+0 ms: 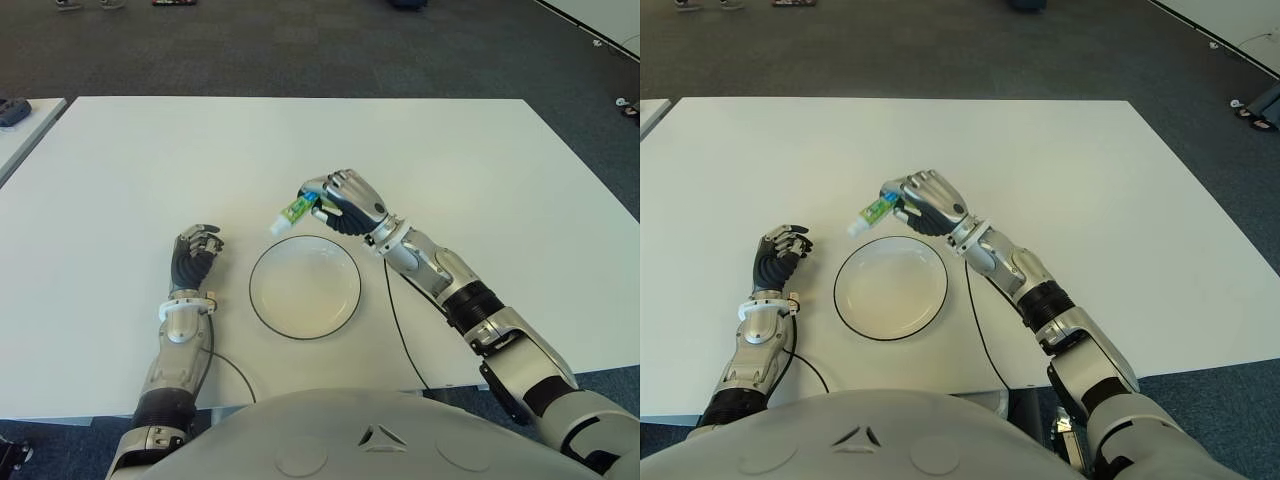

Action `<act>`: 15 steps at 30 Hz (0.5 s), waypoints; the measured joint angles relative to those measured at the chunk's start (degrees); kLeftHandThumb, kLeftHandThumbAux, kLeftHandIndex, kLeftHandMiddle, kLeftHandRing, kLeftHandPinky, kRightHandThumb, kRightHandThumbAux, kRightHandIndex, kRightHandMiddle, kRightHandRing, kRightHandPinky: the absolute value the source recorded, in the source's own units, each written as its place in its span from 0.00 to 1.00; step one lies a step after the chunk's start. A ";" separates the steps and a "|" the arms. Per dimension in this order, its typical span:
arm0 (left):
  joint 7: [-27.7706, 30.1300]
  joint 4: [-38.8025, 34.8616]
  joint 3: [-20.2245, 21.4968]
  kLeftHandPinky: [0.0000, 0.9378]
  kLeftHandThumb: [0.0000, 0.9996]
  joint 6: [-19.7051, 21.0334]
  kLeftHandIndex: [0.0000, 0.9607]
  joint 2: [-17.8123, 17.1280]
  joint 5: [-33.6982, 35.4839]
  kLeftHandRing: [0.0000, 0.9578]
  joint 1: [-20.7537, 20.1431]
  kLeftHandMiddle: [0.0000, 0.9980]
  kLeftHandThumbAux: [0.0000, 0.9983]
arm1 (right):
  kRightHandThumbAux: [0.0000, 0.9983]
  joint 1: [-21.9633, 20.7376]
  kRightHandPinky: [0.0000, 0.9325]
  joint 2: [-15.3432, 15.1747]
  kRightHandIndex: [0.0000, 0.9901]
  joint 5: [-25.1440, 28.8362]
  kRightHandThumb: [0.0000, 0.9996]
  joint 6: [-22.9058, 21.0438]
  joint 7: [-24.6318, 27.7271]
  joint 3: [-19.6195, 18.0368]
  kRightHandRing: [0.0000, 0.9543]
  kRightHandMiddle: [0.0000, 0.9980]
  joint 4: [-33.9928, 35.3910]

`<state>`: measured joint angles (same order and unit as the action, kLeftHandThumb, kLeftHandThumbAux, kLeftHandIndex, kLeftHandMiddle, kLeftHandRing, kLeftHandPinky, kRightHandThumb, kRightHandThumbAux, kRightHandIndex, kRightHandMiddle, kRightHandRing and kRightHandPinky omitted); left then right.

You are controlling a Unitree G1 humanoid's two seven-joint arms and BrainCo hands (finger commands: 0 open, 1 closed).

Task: Put the toothpaste on the table into the plate.

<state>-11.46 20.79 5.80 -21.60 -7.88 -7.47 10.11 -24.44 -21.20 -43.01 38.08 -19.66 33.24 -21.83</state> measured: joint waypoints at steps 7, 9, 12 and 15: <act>0.00 -0.09 0.03 0.56 0.71 0.03 0.45 0.15 0.02 0.60 0.01 0.58 0.72 | 0.71 1.17 0.94 -1.67 0.44 -2.12 0.72 4.88 1.57 0.70 0.90 0.87 1.07; 0.00 -0.09 0.04 0.57 0.71 0.04 0.45 0.17 0.03 0.60 0.03 0.58 0.72 | 0.71 1.50 0.95 -2.07 0.44 -2.93 0.72 5.90 1.99 1.06 0.91 0.88 1.56; 0.00 -0.09 0.07 0.57 0.71 0.04 0.45 0.17 0.02 0.60 0.09 0.58 0.72 | 0.71 1.87 0.95 -2.41 0.45 -5.08 0.72 7.16 2.20 1.93 0.92 0.88 2.13; 0.00 -0.09 0.07 0.57 0.71 0.04 0.45 0.17 0.01 0.60 0.11 0.58 0.72 | 0.71 2.01 0.96 -2.57 0.45 -8.52 0.72 7.64 1.91 3.02 0.93 0.88 2.60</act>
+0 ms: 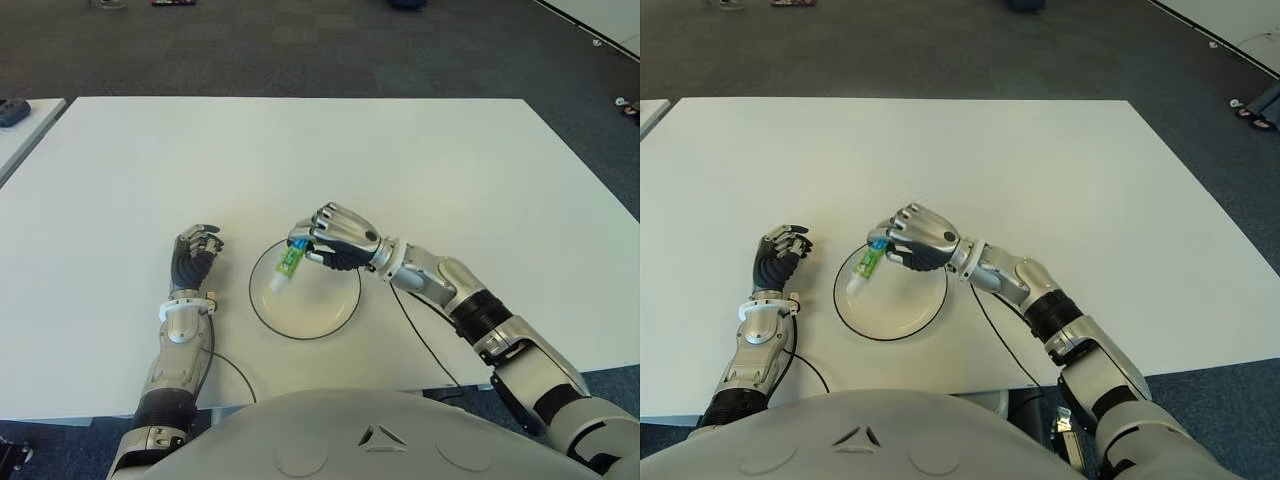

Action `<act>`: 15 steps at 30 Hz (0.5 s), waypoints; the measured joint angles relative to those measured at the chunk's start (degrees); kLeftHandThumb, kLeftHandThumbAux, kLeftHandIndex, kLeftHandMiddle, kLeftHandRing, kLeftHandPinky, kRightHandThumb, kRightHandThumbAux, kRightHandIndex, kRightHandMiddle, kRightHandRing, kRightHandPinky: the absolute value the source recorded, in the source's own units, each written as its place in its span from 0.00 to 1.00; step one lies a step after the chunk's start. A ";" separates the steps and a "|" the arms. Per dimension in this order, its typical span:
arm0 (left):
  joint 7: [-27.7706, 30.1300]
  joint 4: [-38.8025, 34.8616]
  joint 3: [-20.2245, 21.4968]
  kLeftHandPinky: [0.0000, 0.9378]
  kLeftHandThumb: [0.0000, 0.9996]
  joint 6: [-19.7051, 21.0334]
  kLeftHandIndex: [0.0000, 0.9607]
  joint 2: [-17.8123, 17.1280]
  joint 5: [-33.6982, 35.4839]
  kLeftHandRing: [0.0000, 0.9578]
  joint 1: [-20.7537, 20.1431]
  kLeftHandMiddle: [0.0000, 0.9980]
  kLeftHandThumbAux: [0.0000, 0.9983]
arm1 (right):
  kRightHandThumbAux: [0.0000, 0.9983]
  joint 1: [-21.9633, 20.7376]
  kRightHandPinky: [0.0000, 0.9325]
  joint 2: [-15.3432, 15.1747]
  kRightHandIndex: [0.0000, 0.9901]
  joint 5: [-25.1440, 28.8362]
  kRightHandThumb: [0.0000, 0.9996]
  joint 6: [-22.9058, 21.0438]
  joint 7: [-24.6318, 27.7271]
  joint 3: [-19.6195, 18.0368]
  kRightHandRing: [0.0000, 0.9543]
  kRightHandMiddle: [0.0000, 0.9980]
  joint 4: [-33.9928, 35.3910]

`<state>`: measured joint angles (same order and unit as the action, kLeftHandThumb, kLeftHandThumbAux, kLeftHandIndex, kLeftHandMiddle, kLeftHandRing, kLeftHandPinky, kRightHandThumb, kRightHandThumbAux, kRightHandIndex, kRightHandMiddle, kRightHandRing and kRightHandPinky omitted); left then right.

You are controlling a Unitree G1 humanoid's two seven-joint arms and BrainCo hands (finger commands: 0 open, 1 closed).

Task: Put the toothpaste on the table into the plate.

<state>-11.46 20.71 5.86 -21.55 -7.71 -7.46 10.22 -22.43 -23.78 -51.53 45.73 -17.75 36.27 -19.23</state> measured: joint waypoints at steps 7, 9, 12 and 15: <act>0.00 -0.01 -0.01 0.57 0.71 -0.18 0.45 0.02 0.00 0.60 0.00 0.58 0.72 | 0.71 0.34 0.97 -0.05 0.45 -7.63 0.72 0.10 -3.09 3.21 0.93 0.89 -0.02; 0.00 0.00 -0.01 0.57 0.71 -0.33 0.45 0.05 0.00 0.60 0.00 0.58 0.72 | 0.71 0.67 0.97 -0.12 0.45 -9.26 0.72 0.12 -3.59 4.07 0.94 0.89 -0.18; 0.00 0.03 0.00 0.57 0.71 -0.51 0.45 0.07 0.00 0.60 0.02 0.58 0.72 | 0.71 0.89 0.98 -0.49 0.45 -10.61 0.72 0.30 -3.86 5.14 0.94 0.90 -0.35; 0.00 0.09 0.01 0.58 0.71 -0.64 0.45 0.09 0.00 0.60 0.04 0.58 0.72 | 0.71 0.89 0.98 -1.12 0.45 -11.57 0.72 0.42 -4.80 5.65 0.94 0.90 -0.36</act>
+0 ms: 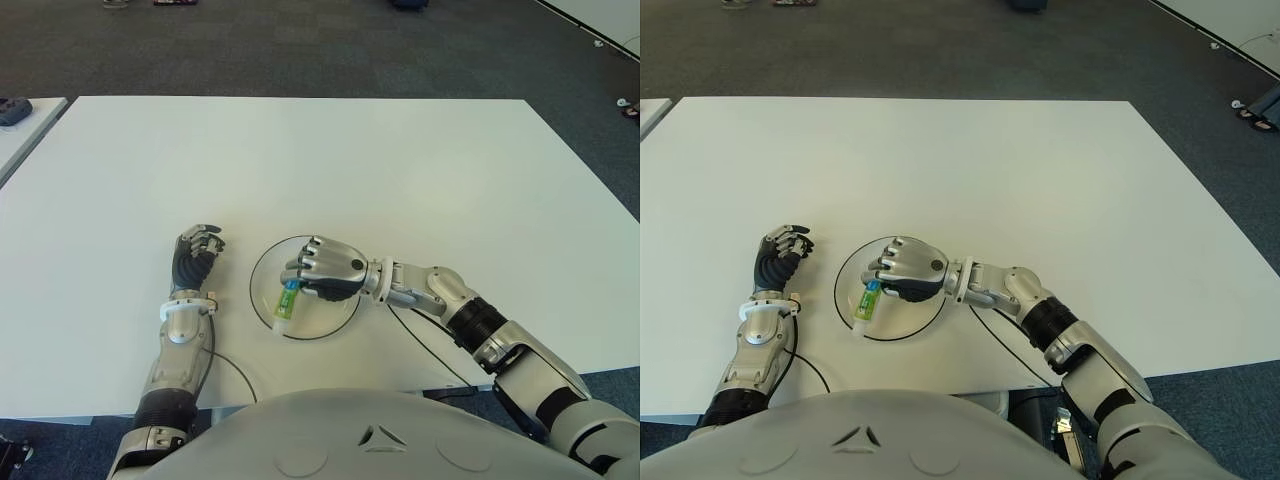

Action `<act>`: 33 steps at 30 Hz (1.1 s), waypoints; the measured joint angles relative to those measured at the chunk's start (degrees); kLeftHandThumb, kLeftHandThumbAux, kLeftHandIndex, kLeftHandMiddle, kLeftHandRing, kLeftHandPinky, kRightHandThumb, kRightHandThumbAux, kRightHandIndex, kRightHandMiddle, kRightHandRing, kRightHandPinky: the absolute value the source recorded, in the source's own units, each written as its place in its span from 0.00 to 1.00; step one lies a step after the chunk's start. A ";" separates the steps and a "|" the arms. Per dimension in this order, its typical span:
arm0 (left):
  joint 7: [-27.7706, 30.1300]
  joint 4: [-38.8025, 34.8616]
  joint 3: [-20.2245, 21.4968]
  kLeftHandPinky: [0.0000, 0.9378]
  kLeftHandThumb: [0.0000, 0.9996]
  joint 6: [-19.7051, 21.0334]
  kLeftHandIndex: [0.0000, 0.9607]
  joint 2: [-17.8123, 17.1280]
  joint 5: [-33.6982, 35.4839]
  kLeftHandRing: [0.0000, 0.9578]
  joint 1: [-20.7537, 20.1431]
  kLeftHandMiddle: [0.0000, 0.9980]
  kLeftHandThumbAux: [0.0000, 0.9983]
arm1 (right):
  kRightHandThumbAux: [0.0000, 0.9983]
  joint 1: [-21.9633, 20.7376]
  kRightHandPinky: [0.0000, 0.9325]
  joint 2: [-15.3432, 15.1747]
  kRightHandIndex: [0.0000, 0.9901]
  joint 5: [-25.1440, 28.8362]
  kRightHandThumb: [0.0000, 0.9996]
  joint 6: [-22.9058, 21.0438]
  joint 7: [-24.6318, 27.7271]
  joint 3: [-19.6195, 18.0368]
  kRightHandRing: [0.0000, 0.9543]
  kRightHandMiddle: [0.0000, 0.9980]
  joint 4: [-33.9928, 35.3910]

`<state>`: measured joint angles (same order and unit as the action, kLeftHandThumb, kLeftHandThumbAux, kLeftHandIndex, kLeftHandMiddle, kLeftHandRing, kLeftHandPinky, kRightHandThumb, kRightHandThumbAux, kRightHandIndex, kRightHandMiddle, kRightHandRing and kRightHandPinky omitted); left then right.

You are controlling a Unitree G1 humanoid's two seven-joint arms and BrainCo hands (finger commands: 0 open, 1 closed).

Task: Put the toothpaste on the table into the plate.

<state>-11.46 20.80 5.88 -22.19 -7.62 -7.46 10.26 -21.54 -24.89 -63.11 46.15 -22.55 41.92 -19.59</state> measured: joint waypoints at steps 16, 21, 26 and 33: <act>0.00 0.06 0.02 0.56 0.71 -0.01 0.45 0.00 -0.03 0.60 0.03 0.58 0.72 | 0.72 -1.21 0.66 -0.88 0.43 -1.80 0.70 -1.18 -1.42 2.56 0.64 0.61 -3.21; 0.00 0.02 0.02 0.56 0.71 0.03 0.45 0.00 -0.02 0.60 0.02 0.58 0.72 | 0.68 -1.75 0.43 -1.33 0.25 1.19 0.48 -1.17 5.24 2.08 0.36 0.31 -2.45; 0.00 -0.01 0.03 0.56 0.71 0.19 0.45 0.00 0.00 0.60 0.00 0.58 0.72 | 0.64 -1.55 0.12 -2.02 0.06 5.64 0.26 -1.89 14.59 1.30 0.09 0.07 -1.13; 0.00 0.02 0.06 0.57 0.71 0.18 0.45 0.00 0.00 0.60 0.00 0.58 0.72 | 0.55 -0.85 0.01 -2.42 0.00 10.36 0.19 -3.40 22.93 -0.51 0.01 0.00 1.70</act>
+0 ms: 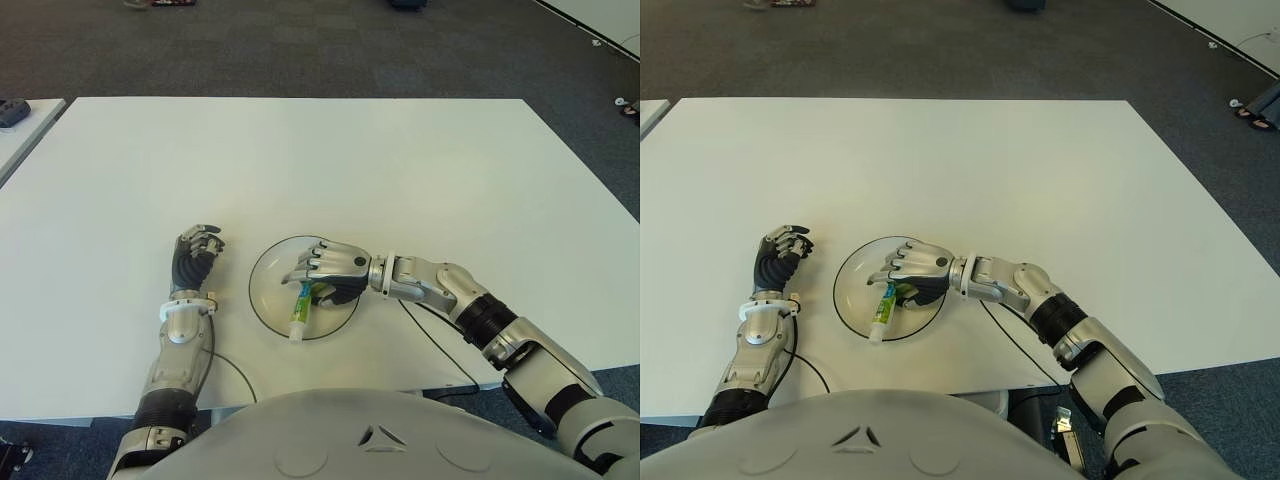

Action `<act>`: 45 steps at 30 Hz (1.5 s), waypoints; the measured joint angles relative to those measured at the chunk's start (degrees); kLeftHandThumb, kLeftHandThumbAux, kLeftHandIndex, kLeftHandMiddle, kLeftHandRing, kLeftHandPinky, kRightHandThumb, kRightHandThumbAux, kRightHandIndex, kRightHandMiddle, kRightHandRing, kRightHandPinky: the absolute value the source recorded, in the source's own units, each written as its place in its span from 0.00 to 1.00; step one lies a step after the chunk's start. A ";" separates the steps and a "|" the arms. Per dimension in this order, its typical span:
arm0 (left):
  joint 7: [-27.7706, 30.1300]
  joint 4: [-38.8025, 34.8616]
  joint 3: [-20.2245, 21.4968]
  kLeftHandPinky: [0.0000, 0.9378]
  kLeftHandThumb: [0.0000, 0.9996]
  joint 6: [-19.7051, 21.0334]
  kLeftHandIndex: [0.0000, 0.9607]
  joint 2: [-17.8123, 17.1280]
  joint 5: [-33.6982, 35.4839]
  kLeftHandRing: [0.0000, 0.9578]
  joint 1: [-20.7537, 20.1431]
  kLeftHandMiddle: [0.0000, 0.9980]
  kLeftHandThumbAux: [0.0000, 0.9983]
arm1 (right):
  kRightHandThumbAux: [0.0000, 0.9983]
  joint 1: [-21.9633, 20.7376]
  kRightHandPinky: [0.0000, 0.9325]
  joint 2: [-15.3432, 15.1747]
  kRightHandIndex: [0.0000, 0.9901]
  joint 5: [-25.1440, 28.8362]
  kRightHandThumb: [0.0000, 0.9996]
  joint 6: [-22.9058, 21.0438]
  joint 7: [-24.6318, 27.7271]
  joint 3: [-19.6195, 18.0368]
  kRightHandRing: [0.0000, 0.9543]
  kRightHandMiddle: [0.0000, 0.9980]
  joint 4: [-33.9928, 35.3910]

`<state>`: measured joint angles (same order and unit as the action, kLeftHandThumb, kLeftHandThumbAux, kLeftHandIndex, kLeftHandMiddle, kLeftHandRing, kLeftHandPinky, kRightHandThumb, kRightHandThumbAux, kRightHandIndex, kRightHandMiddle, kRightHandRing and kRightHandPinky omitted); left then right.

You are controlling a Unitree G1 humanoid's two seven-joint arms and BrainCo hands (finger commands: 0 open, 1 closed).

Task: Put the toothpaste on the table into the plate.

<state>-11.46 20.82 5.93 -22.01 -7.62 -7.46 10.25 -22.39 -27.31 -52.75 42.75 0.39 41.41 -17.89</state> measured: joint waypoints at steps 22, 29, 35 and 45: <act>0.00 -0.26 -0.01 0.57 0.71 0.59 0.45 0.09 0.09 0.59 0.00 0.57 0.72 | 0.31 0.18 0.00 -0.27 0.00 3.97 0.29 3.19 -0.07 -4.36 0.00 0.00 -0.89; 0.00 -0.33 0.00 0.57 0.71 0.61 0.45 0.32 0.13 0.59 -0.02 0.58 0.72 | 0.29 -0.59 0.00 -0.34 0.00 7.44 0.31 5.96 -0.10 -6.46 0.00 0.00 -2.06; 0.00 -0.25 -0.01 0.57 0.71 0.60 0.45 0.39 0.09 0.59 -0.08 0.57 0.72 | 0.27 -2.10 0.01 -0.21 0.00 16.56 0.30 8.41 2.69 -9.87 0.00 0.00 -1.24; 0.00 1.38 -0.03 0.58 0.71 -1.42 0.45 0.37 0.08 0.60 -0.97 0.59 0.72 | 0.22 -3.18 0.05 2.47 0.00 24.38 0.31 8.83 4.07 -15.21 0.00 0.00 -1.97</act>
<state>-11.46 22.20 5.91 -23.43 -7.24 -7.37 9.28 -25.57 -24.85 -28.36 51.58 4.45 26.20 -19.86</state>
